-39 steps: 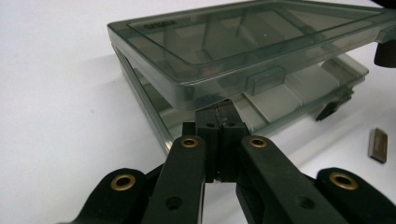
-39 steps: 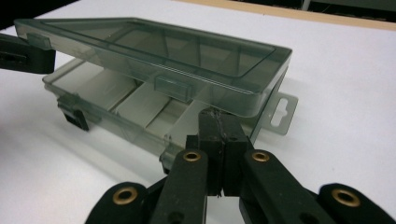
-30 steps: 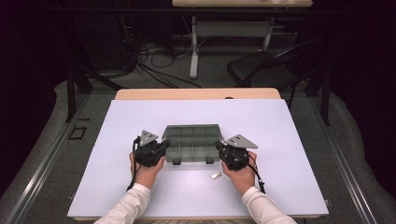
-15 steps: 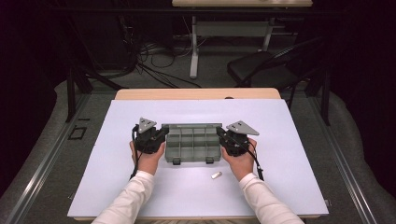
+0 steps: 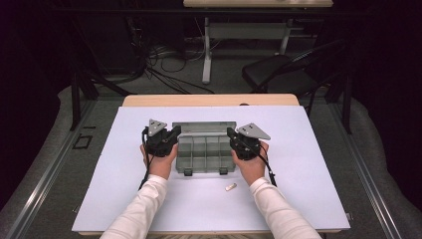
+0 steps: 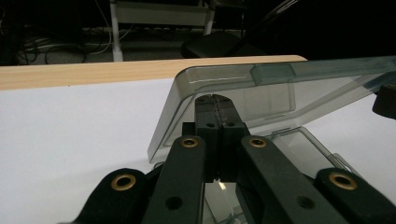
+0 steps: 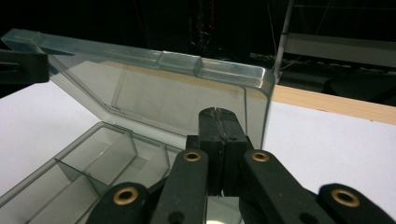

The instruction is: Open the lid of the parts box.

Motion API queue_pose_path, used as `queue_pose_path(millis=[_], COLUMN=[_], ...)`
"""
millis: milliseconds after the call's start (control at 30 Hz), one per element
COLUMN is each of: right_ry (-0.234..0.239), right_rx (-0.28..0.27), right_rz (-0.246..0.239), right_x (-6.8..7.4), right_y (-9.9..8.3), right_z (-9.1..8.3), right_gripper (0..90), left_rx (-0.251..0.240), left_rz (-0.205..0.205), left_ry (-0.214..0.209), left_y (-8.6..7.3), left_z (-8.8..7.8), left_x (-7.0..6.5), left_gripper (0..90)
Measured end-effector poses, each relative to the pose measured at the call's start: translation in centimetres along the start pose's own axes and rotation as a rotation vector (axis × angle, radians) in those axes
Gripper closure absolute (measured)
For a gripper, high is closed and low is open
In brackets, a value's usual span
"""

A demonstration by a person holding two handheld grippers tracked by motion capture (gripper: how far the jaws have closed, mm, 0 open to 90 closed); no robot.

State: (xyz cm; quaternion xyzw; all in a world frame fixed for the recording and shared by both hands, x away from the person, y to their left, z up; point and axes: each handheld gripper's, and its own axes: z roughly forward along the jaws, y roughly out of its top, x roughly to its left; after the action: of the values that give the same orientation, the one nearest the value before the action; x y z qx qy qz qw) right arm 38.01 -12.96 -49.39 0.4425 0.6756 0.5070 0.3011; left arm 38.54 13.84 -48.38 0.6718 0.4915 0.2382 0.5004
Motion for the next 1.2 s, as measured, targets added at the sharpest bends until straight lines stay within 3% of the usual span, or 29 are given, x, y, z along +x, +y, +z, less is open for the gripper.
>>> queue_pose_path(millis=[400, 600, 800, 867, 1200], right_ry=[-0.005, -0.019, -0.048, -0.057, -0.063], right_rx=[0.000, 0.005, 0.027, 0.047, 0.047], right_rz=[-0.006, -0.011, -0.045, -0.032, 0.002], right_x=[0.0, -0.3, -0.8, -1.3, -2.5], right_y=[-0.1, -0.6, -2.3, -2.7, -3.4], right_z=[-0.1, -1.0, -2.1, -1.8, 0.4], right_gripper=[90.0, 84.0, 73.5, 70.3, 70.4], left_rx=[-0.006, -0.012, -0.012, -0.011, -0.011], left_rz=[0.016, 0.007, 0.006, -0.001, -0.005], left_ry=[-0.002, -0.008, -0.007, -0.014, -0.014], left_y=[-0.1, -0.1, -0.1, -0.1, -0.2], left_z=[0.1, 0.0, -0.2, -0.2, -0.2], left_x=[-0.2, -0.1, 0.1, 0.2, 0.3], left_gripper=[90.0, 90.0, 90.0, 90.0, 90.0])
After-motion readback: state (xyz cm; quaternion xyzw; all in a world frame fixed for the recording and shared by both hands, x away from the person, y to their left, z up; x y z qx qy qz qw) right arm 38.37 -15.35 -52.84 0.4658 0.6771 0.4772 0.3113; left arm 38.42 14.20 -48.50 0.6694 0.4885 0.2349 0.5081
